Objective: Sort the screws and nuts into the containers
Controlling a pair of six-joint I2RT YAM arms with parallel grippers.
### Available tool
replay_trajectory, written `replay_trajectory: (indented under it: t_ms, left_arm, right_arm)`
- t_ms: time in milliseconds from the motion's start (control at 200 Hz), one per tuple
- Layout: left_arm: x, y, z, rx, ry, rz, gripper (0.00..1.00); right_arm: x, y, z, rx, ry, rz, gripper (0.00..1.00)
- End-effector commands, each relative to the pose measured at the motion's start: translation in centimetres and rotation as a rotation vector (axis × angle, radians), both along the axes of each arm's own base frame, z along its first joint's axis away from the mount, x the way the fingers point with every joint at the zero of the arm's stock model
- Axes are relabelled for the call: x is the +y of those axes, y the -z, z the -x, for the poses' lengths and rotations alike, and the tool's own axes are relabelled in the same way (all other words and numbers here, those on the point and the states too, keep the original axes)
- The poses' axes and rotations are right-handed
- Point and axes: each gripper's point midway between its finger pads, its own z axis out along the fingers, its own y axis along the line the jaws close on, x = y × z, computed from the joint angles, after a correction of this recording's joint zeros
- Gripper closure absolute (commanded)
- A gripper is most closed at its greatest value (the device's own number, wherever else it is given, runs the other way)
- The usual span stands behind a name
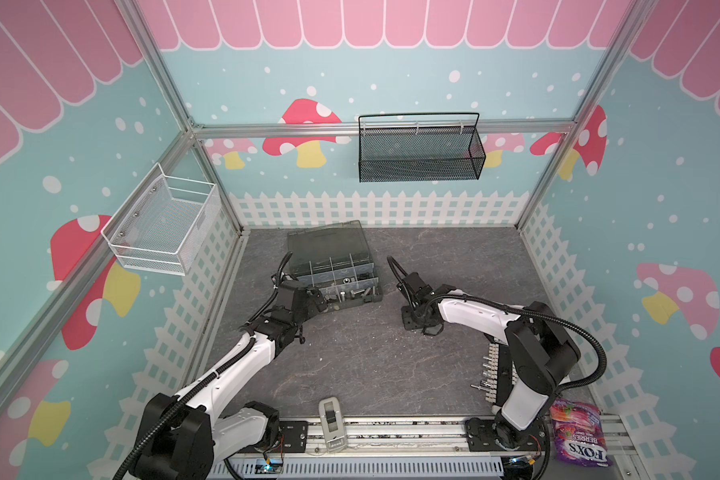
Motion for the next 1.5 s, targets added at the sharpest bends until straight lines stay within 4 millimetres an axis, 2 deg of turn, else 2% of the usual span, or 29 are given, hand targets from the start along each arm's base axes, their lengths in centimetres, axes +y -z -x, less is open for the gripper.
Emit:
replay_trajectory:
  t_ms: [0, 225, 710, 1141, 1346, 1496]
  left_arm:
    - [-0.1, 0.1, -0.2, -0.002, -0.011, 0.031, 0.0]
    - [-0.1, 0.3, -0.1, 0.0, -0.012, 0.029, 0.0]
    - [-0.2, 0.3, -0.4, 0.002, -0.01, 0.027, 0.0]
    - [-0.3, 0.3, -0.5, 0.005, -0.005, 0.032, 0.0]
    - [-0.3, 0.4, -0.4, 0.004, -0.005, 0.031, 0.0]
    - [-0.3, 0.5, -0.4, 0.006, -0.007, 0.03, 0.0]
  right_arm:
    - [0.1, 0.6, 0.8, 0.045, 0.0, -0.023, 0.51]
    - [0.3, 2.0, 1.0, 0.085, -0.019, -0.006, 0.52]
    - [2.3, 3.0, 0.7, 0.122, -0.055, -0.056, 0.6]
    - [0.3, 3.9, 1.7, 0.153, -0.034, 0.082, 0.61]
    - [0.4, 4.1, 2.3, 0.164, -0.038, 0.092, 0.62]
    - [0.8, 3.9, 2.3, 0.157, -0.048, 0.089, 0.7]
